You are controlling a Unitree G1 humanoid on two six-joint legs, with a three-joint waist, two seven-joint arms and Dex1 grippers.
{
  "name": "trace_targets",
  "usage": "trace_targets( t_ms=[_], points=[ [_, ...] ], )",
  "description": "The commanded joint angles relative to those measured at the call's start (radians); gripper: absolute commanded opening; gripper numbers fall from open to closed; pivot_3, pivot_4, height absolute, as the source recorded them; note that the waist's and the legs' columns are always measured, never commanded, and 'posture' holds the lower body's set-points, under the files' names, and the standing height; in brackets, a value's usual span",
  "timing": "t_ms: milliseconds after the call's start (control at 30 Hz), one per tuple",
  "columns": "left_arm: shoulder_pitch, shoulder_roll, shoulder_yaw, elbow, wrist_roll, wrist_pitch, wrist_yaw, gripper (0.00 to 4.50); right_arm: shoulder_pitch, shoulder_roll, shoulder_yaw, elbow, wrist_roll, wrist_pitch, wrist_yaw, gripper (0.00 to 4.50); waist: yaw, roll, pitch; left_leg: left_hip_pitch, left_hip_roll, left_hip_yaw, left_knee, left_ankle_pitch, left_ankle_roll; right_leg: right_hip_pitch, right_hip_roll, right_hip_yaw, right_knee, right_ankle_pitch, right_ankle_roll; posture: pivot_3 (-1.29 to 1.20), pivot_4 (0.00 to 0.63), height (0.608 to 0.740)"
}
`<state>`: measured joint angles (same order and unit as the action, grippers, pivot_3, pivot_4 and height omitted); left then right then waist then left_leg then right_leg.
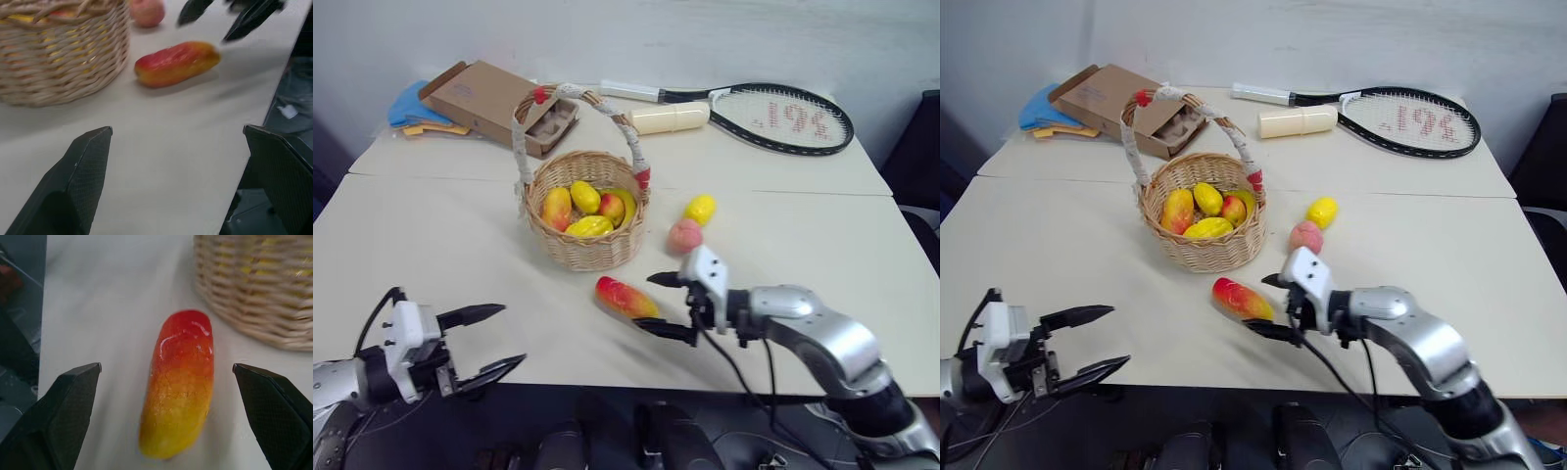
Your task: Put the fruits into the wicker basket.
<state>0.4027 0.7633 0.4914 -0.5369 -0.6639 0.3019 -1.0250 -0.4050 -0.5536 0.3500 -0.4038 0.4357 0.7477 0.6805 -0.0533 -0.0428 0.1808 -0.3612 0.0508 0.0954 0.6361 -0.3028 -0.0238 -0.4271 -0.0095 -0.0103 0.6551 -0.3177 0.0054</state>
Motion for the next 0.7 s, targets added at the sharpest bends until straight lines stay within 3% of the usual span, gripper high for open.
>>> trace_targets(
  t_ms=[33,67,167,233,367,500,567,700],
  points=[
    [0.009,-0.002,0.006,-0.06,-0.028,0.018,0.013,4.5,-0.043,0.056,0.053,0.073,-0.108,-0.036,-0.055,4.45,-0.001,0.0,0.0,0.0,0.0,0.0,0.001,0.0,0.0,0.0,0.0,0.0,0.001,0.0,0.0,0.0,0.15,0.74],
    [0.012,-0.003,0.009,-0.067,-0.03,0.022,0.016,4.5,-0.049,0.062,0.073,0.087,-0.124,-0.04,-0.044,4.45,-0.002,0.0,0.0,0.0,0.0,0.0,0.001,0.0,0.0,0.0,0.0,0.0,0.001,0.0,0.0,0.0,0.15,0.74],
    [0.016,-0.008,0.022,-0.084,-0.037,0.03,0.023,4.5,-0.053,0.075,0.083,0.114,-0.138,-0.063,-0.008,3.82,-0.002,0.0,0.0,0.0,0.0,0.0,0.001,0.0,0.0,0.0,0.001,0.0,0.002,0.0,0.0,0.0,0.15,0.74],
    [0.006,-0.013,0.029,-0.086,-0.047,0.036,0.036,4.5,-0.065,0.07,0.061,0.133,-0.137,-0.092,0.023,3.16,-0.003,0.0,0.0,0.0,0.0,0.0,0.001,0.0,0.0,0.0,0.001,0.0,0.002,0.0,0.0,0.0,0.15,0.74],
    [0.016,0.002,0.056,-0.107,-0.107,0.094,0.048,4.5,-0.077,-0.009,-0.023,0.108,-0.033,-0.126,0.217,1.88,-0.001,0.0,0.0,0.001,0.0,0.0,0.001,0.0,0.0,0.0,0.001,0.0,0.002,0.0,0.0,0.0,0.15,0.74],
    [-0.019,-0.025,0.149,-0.115,-0.222,0.15,0.149,4.5,-0.207,-0.011,-0.134,0.046,0.158,0.042,0.282,1.79,-0.008,0.001,0.001,0.001,0.0,0.0,0.001,0.0,0.001,0.0,0.001,0.0,0.003,0.0,0.0,0.0,0.15,0.74],
    [-0.025,-0.051,0.189,-0.108,-0.272,0.163,0.194,4.5,-0.315,0.091,-0.186,0.08,0.209,0.12,0.175,1.79,-0.017,0.001,0.001,0.002,0.0,0.0,0.001,0.0,0.001,0.0,0.002,0.001,0.005,0.0,0.0,0.0,0.15,0.74],
    [0.0,-0.098,0.199,-0.128,-0.289,0.162,0.23,4.5,-0.472,0.313,-0.195,0.197,0.099,0.163,-0.113,1.79,-0.033,0.001,0.001,0.004,0.001,-0.002,0.0,0.002,-0.004,-0.001,0.004,0.002,0.007,0.0,-0.001,0.0,0.15,0.74]
  ],
)
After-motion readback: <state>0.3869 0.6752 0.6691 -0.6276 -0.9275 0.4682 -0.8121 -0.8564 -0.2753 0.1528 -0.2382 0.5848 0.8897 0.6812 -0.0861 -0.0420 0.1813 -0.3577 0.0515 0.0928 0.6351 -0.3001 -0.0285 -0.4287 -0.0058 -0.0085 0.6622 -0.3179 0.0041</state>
